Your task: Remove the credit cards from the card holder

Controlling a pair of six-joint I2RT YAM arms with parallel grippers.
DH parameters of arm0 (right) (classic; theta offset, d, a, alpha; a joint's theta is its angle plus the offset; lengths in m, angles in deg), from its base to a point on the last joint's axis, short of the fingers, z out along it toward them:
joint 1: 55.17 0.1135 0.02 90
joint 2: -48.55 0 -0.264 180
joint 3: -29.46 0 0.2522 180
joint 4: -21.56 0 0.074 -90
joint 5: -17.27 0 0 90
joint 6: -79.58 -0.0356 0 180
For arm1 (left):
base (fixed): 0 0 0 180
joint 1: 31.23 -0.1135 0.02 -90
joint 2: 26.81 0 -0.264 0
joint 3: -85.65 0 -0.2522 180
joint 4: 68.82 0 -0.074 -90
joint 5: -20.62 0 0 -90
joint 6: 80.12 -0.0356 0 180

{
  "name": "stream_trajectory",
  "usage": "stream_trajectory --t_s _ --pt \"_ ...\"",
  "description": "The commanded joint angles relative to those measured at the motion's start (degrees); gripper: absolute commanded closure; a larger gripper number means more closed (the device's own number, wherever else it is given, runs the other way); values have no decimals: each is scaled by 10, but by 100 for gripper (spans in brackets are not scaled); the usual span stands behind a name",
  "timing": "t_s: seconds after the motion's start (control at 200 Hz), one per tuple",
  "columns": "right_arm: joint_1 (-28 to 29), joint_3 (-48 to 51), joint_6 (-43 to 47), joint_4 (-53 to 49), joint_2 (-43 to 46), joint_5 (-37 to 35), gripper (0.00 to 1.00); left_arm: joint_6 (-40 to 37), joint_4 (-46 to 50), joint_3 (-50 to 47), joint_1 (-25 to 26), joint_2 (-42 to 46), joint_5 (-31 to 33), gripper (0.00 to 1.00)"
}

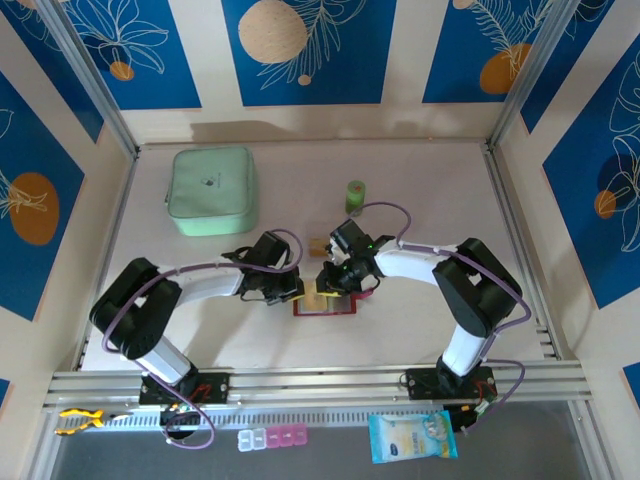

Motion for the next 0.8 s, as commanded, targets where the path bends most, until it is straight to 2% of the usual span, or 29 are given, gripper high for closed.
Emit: stream_trajectory --t_s 0.0,0.405,0.795 --pt "-3 9 -4 -4 -6 0 77 -9 17 -11 3 -5 12 97" --pt "-3 14 -1 -31 31 -33 77 -11 31 -2 3 11 15 97" --pt "-7 15 -3 -37 44 -23 77 -20 54 29 5 27 12 97"
